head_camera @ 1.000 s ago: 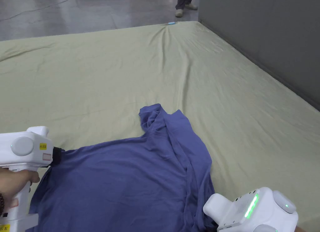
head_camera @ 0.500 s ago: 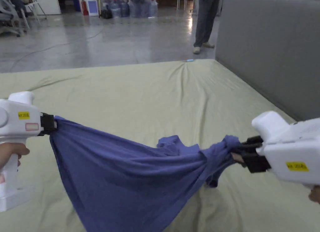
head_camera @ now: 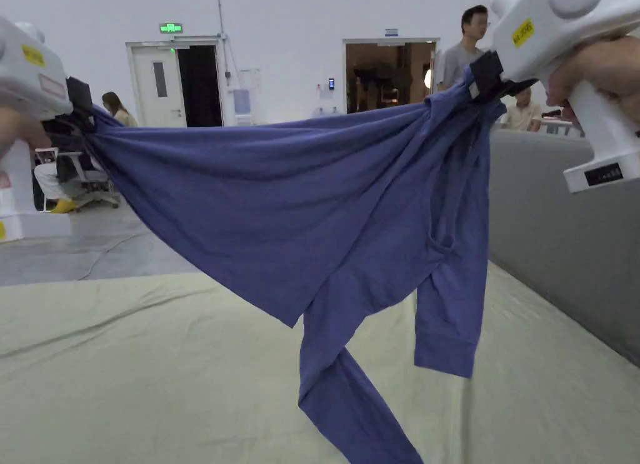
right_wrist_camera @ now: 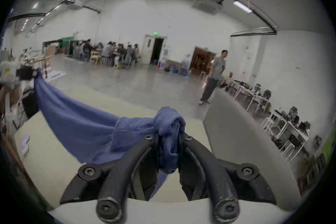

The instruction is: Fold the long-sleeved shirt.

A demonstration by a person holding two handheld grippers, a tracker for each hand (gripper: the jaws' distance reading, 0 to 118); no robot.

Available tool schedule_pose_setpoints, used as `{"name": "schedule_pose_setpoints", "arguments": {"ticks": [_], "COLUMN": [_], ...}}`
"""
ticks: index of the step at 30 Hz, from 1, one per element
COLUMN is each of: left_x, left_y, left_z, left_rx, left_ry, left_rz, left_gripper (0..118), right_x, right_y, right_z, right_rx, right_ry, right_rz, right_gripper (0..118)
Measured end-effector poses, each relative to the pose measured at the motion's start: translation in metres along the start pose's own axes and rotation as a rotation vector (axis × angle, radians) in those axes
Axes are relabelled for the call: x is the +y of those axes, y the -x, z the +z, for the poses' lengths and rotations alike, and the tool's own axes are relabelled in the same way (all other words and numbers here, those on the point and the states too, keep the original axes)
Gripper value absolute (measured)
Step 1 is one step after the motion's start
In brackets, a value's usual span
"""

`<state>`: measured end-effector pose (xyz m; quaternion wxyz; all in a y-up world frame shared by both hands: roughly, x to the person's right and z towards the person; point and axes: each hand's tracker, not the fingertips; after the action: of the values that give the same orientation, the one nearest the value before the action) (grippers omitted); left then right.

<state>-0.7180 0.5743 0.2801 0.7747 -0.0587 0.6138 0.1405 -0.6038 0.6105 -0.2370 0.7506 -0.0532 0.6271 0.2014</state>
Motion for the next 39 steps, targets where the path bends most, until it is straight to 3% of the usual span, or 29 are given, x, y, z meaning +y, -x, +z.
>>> {"name": "schedule_pose_setpoints", "arguments": {"ticks": [4,8,10,14,18,22,25,27,29,36,39], "left_x": [0.037,0.046,0.036,-0.019,-0.113,-0.220,-0.273,-0.292,-0.311,-0.387,-0.440], "left_y": [-0.015,-0.020,-0.018,-0.008,0.003,0.018,0.022,0.026,0.031,0.045,0.049], "left_z": [0.000,0.008,-0.001,-0.032,-0.081,-0.117,-0.118,-0.105,-0.080,0.026,0.072], "left_rx": [0.037,0.011,0.004,-0.004,0.005,-0.001,0.023,0.013,-0.027,-0.096,-0.096], "left_ry": [-0.045,-0.097,-0.080,0.008,0.129,0.317,0.365,0.383,0.383,0.459,0.528], "left_rz": [-0.030,-0.009,-0.028,-0.013,-0.015,0.011,-0.055,-0.042,-0.039,-0.039,-0.018], "left_gripper": [0,0,0,0,0,0,0,0,0,0,0], "right_x": [0.042,0.031,0.024,-0.039,-0.144,-0.252,-0.305,-0.327,-0.346,-0.448,-0.503], "right_y": [-0.014,-0.019,-0.026,-0.017,0.011,0.043,0.050,0.052,0.056,0.069,0.084], "right_z": [-0.018,-0.002,-0.032,-0.075,-0.121,-0.173,-0.177,-0.165,-0.136,-0.013,0.030], "right_rx": [-0.033,-0.061,-0.040,-0.003,0.048,0.021,0.044,0.066,0.079,0.151,0.199], "right_ry": [-0.021,-0.042,-0.046,0.053,0.164,0.324,0.373,0.404,0.399,0.482,0.573], "right_rz": [-0.059,-0.084,-0.088,-0.091,-0.138,-0.075,-0.152,-0.146,-0.072,-0.029,0.054], "right_gripper": [15,14,14,15,15,15,15,15,15,15,15]}}
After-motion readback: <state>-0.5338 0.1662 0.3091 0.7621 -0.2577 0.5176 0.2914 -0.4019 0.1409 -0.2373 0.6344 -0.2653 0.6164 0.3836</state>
